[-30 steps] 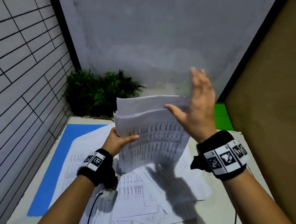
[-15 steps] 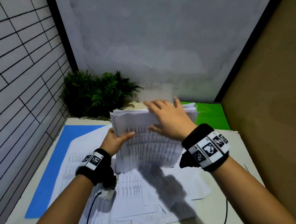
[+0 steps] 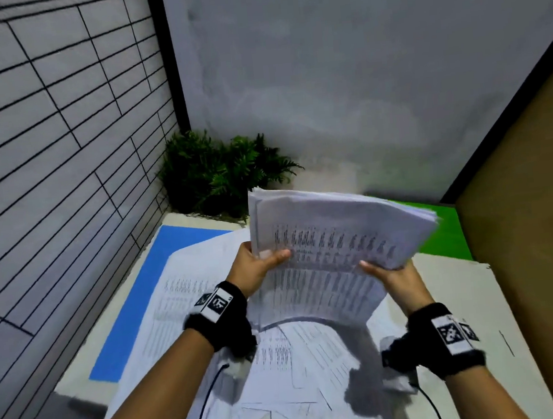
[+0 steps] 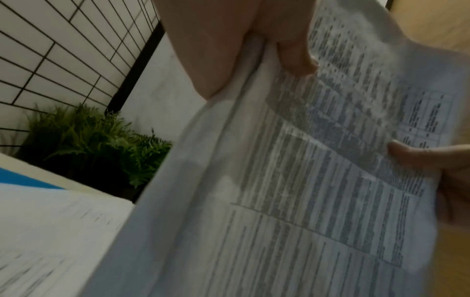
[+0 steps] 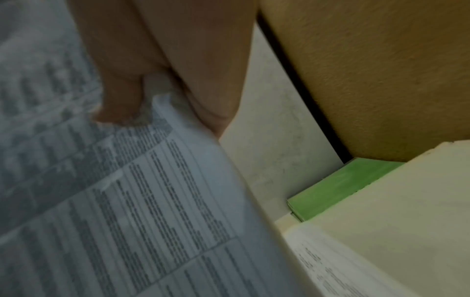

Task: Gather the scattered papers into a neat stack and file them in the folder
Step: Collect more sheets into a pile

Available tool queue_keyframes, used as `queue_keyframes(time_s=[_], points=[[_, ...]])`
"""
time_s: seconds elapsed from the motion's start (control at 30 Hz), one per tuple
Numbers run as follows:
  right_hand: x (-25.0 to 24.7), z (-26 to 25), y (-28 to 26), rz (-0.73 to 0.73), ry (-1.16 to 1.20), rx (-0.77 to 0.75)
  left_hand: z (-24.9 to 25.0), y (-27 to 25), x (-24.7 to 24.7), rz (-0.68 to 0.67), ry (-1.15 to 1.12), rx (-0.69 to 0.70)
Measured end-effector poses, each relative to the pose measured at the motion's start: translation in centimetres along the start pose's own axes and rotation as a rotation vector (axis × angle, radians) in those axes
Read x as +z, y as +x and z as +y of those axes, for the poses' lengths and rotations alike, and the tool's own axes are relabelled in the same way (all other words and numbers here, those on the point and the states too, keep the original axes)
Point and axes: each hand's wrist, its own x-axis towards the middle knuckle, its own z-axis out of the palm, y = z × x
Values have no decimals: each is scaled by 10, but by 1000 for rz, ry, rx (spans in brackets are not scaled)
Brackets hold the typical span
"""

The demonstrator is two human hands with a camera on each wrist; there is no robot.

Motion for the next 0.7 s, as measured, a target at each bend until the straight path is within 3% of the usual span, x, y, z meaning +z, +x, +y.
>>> queue_keyframes(time_s=[0.07, 0.13, 0.23, 0.3, 0.4, 0.47, 0.6, 0.7], points=[[-4, 3, -5, -1, 42, -25, -7, -4, -4, -38, -25, -28], [1, 22, -14, -71, 5, 63, -21, -10, -6, -145, 34, -98], [5, 49, -18, -1, -26, 158, -56, -7, -26, -254, 316, -176], [-4, 50, -14, 136, -74, 153, -79, -5, -62, -142, 565, -237], [-22, 43, -8, 275, -129, 141, -120, -10, -133, 176, 869, -423], [-30, 42, -9, 327, -122, 130, -136, -18, -164, 269, 978, -546], [-38, 53, -10, 357, -122, 160, -147, -29, -173, 411, 891, -621], [-38, 61, -9, 359, -152, 214, -150, -24, -164, 374, 704, -585]])
